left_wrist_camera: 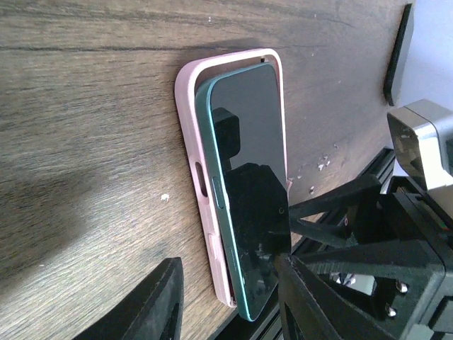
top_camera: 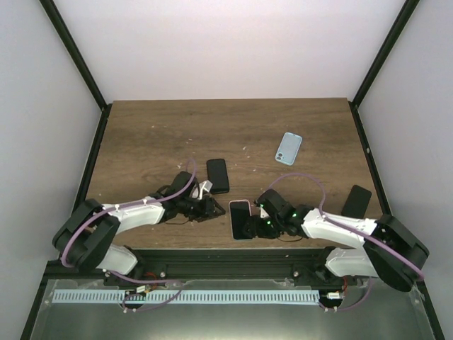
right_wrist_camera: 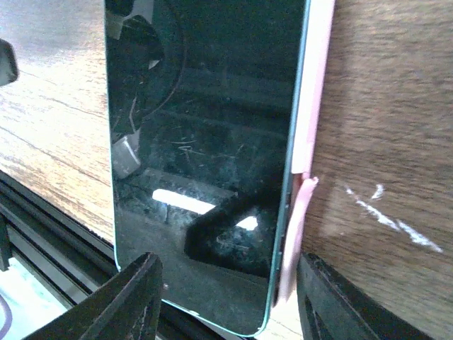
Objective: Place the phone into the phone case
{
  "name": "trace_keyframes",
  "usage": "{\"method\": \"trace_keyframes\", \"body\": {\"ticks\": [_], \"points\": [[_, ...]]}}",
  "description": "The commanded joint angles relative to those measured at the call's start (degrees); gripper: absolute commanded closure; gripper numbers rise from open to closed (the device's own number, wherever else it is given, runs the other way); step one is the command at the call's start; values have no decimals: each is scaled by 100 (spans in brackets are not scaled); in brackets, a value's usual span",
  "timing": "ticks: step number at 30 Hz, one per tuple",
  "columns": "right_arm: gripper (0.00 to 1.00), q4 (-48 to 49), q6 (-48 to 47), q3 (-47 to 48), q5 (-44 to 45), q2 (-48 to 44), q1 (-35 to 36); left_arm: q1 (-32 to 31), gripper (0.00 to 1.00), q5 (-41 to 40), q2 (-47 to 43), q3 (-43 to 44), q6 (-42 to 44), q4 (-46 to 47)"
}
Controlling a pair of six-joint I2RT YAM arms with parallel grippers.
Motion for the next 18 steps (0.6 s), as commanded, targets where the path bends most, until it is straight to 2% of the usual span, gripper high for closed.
{"method": "trace_keyframes", "body": {"ticks": [1, 12, 18], "points": [[45, -81, 4, -14, 30, -152, 180, -56, 62, 157, 152, -56, -89, 374], [42, -550, 106, 78, 613, -172, 911, -202, 65, 298, 596, 18, -278, 858], [39, -725, 47, 226, 960, 29, 1064, -216, 69, 316, 768, 58, -286, 922]]}}
